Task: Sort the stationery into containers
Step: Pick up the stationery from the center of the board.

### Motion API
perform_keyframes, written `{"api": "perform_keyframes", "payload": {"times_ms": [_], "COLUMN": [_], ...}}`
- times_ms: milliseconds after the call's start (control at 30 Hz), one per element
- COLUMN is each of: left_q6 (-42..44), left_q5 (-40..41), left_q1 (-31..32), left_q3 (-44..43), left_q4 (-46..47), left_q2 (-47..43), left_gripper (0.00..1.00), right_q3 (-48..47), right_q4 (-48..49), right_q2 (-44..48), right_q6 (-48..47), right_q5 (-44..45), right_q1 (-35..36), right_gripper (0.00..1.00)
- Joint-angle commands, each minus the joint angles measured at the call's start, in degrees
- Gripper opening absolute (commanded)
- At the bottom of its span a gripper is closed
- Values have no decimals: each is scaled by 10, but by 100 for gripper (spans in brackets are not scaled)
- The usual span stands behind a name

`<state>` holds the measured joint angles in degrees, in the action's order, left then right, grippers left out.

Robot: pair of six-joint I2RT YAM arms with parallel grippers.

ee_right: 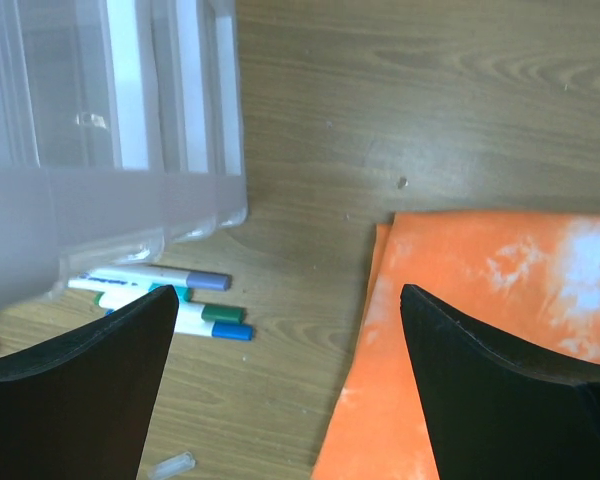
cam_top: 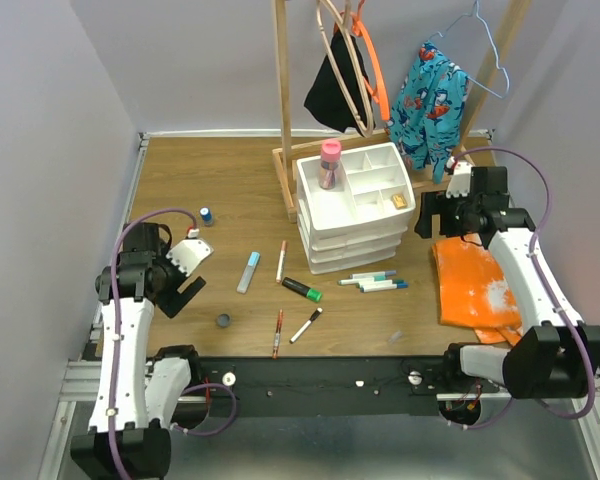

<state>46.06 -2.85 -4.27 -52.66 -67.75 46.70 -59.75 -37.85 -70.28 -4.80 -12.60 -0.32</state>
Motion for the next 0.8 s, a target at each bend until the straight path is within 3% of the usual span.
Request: {"api": "perform_keyframes", "payload": {"times_ms": [0,133,267,500,767], "left_q6": [-14,-112,-215,-266,-280], "left_q5": [70,119,146,154,137], "left_q1": [-85,-113,-120,-129,-181], "left_q3": [47,39,27,67,117], "left_q4": [106,169,172,180,220], "left_q2": [22,66,82,79,81], "left_gripper": [99,97,94,89,86], "right_q3": [-49,-79,-109,-143,-186], "right_q4": [10,3,-13,-37,-64], "right_q2": [-39,-64,-82,-108,-144], "right_q6": [-20,-23,-28,-29,-31], "right_q5": [-36,-49,-53,-59,-58], "right_q1": [0,-1,0,-1,-1], "right_gripper": [100,100,100,99,99]}}
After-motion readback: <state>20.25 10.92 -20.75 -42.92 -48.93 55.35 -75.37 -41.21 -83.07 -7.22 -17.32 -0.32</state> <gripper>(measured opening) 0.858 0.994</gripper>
